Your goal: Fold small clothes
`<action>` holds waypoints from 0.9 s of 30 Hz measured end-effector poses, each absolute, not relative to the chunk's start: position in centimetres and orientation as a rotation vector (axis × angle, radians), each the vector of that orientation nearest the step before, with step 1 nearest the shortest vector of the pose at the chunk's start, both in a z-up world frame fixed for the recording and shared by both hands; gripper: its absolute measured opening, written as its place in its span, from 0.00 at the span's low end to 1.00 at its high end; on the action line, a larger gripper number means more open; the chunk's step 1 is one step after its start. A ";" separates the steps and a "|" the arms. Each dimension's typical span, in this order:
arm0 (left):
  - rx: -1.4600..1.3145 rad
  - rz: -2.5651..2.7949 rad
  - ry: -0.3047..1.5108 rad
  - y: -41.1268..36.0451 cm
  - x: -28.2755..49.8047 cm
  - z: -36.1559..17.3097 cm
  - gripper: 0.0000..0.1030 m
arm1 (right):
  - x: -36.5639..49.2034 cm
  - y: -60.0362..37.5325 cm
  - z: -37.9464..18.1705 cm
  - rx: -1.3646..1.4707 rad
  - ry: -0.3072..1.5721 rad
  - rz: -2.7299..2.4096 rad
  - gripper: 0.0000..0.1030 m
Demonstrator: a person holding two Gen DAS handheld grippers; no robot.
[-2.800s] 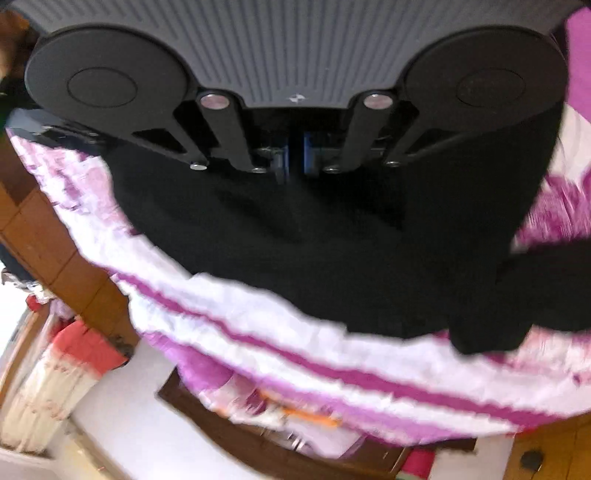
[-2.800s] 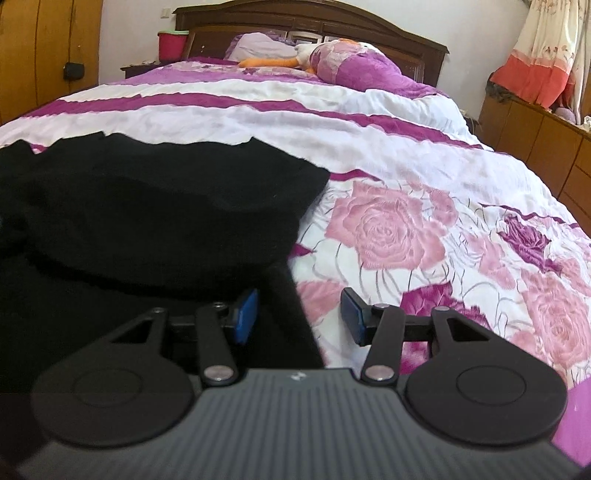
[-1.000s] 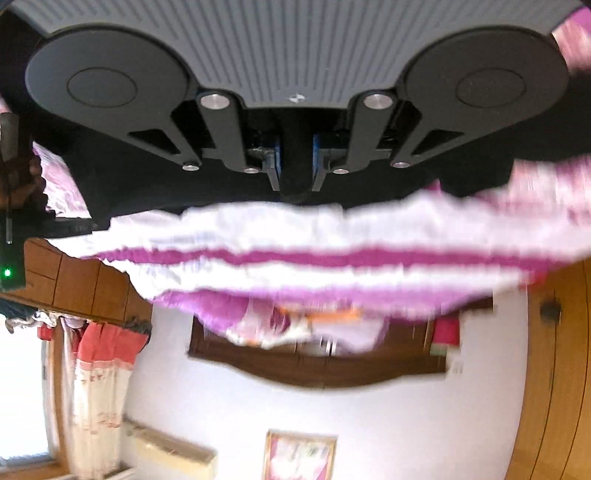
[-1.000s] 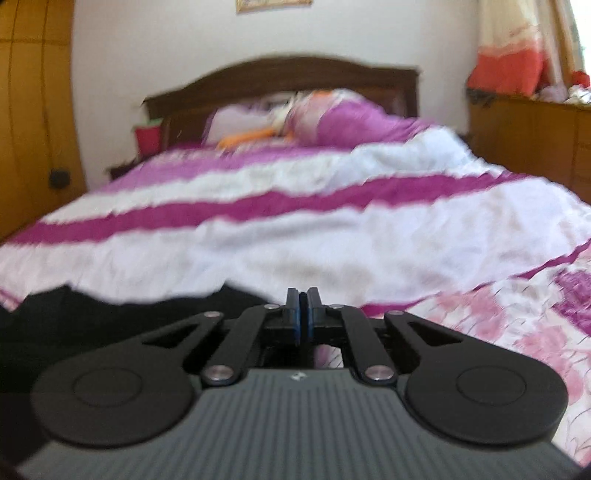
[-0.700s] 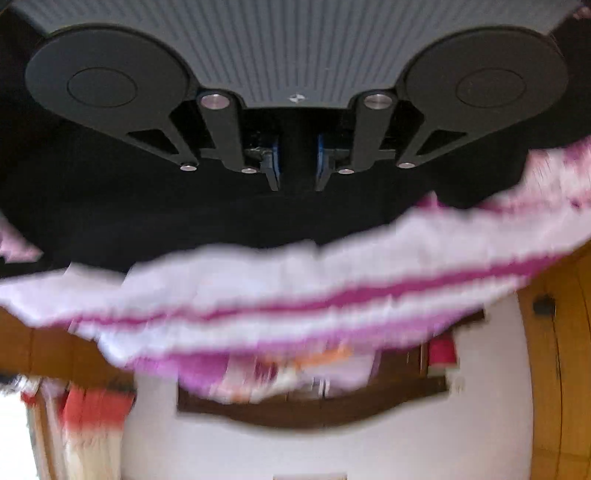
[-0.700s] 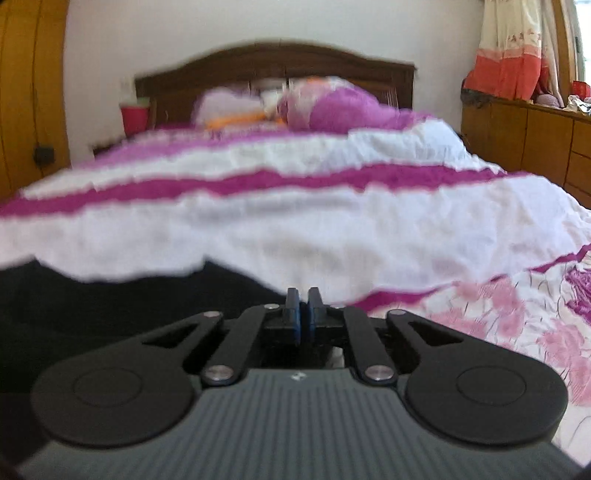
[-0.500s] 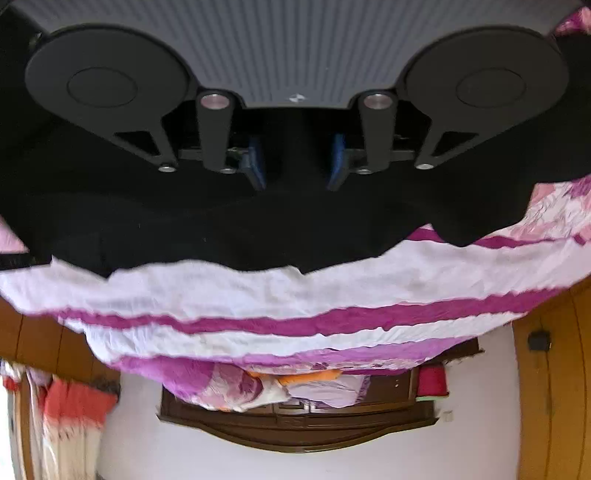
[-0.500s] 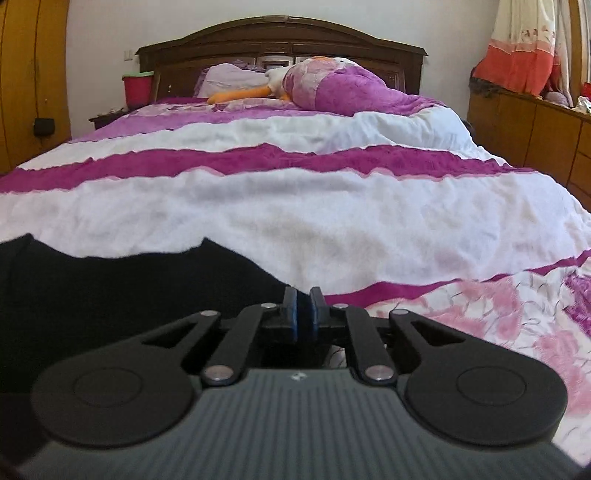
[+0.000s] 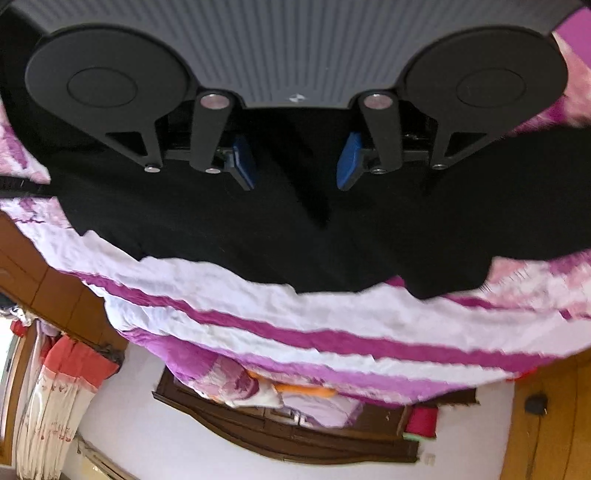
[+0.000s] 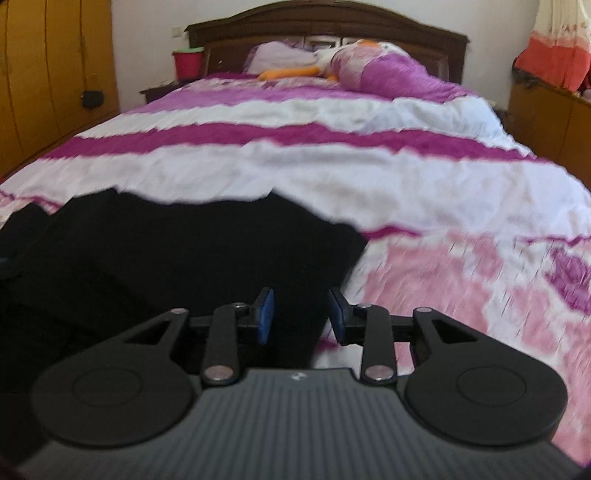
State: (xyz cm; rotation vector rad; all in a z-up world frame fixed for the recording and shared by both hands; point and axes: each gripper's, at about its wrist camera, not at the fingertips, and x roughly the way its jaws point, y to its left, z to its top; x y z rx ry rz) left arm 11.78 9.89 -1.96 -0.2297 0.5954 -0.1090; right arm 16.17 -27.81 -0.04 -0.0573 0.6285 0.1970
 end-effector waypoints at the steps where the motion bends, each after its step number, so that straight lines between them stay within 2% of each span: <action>1: -0.248 -0.114 0.616 9.7 12.2 -2.3 0.53 | 15.8 -27.6 -0.5 -0.060 0.633 0.196 0.33; 2: -0.271 -0.121 0.628 9.5 12.7 -2.8 0.53 | 15.5 -27.4 -1.1 -0.074 0.637 0.187 0.33; 3: -0.293 -0.127 0.628 9.3 13.1 -3.1 0.48 | 15.4 -27.3 -1.7 -0.086 0.642 0.177 0.33; 4: -0.299 -0.126 0.622 9.0 13.5 -3.1 0.37 | 15.4 -27.2 -2.3 -0.087 0.648 0.169 0.33; 5: -0.296 -0.122 0.610 8.8 13.7 -2.9 0.14 | 15.3 -27.2 -2.8 -0.077 0.649 0.167 0.33; 6: -0.293 -0.123 0.586 8.6 13.7 -2.5 0.14 | 15.2 -27.4 -3.1 -0.062 0.642 0.164 0.33; 10: -0.222 -0.088 0.500 7.8 13.3 -1.2 0.14 | 14.9 -28.0 -3.7 -0.023 0.617 0.157 0.33; 14: -0.139 -0.045 0.614 7.3 14.5 -3.6 0.16 | 14.8 -28.2 -4.3 -0.003 0.602 0.147 0.33; 16: -0.122 -0.037 0.601 7.2 14.3 -3.8 0.19 | 14.8 -28.1 -4.2 -0.006 0.607 0.144 0.33; 18: -0.114 -0.017 0.600 7.1 14.0 -3.3 0.29 | 14.9 -28.1 -3.7 0.003 0.623 0.139 0.33; 21: -0.115 0.007 0.603 7.6 13.2 -2.3 0.38 | 14.6 -28.5 -2.5 0.039 0.643 0.136 0.34; 27: -0.116 0.077 0.577 10.3 9.7 0.0 0.46 | 11.3 -28.8 0.6 0.083 0.639 0.177 0.36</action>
